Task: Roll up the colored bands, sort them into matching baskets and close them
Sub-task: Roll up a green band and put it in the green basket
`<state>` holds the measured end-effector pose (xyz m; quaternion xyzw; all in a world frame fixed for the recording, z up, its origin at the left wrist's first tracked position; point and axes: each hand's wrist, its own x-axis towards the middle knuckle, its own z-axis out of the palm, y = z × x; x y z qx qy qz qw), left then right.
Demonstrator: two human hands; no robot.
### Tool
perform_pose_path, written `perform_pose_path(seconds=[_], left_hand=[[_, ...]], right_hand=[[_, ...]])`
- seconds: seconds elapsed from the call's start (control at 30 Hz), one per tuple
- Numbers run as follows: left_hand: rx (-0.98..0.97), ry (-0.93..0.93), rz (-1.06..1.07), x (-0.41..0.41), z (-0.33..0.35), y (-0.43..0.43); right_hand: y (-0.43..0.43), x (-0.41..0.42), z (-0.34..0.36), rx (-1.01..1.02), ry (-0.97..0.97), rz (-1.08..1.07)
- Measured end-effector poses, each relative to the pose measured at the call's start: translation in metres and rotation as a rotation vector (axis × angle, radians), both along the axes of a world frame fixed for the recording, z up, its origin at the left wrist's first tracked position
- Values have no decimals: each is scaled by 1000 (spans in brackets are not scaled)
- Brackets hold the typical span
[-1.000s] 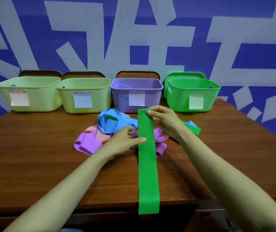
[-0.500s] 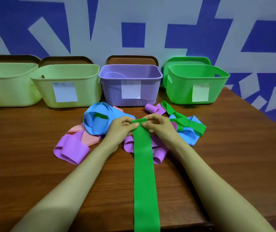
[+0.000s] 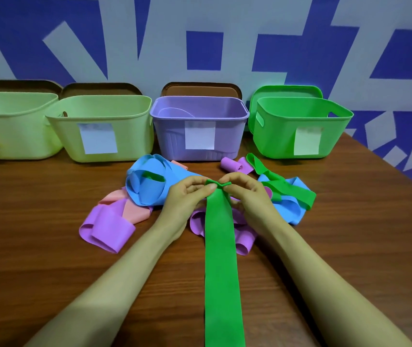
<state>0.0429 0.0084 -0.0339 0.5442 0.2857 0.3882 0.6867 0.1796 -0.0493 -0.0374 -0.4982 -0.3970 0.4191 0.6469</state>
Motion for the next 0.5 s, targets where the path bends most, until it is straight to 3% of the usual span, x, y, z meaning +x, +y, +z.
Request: perform_pose_path(seconds=[0.27,0.5], left_hand=[[177,141,100,-1,-4,0],[-75,4,-16,0,-1,2]], right_hand=[[2,1,-1,-36,10,12],[-3,7,5,-38,-90,27]])
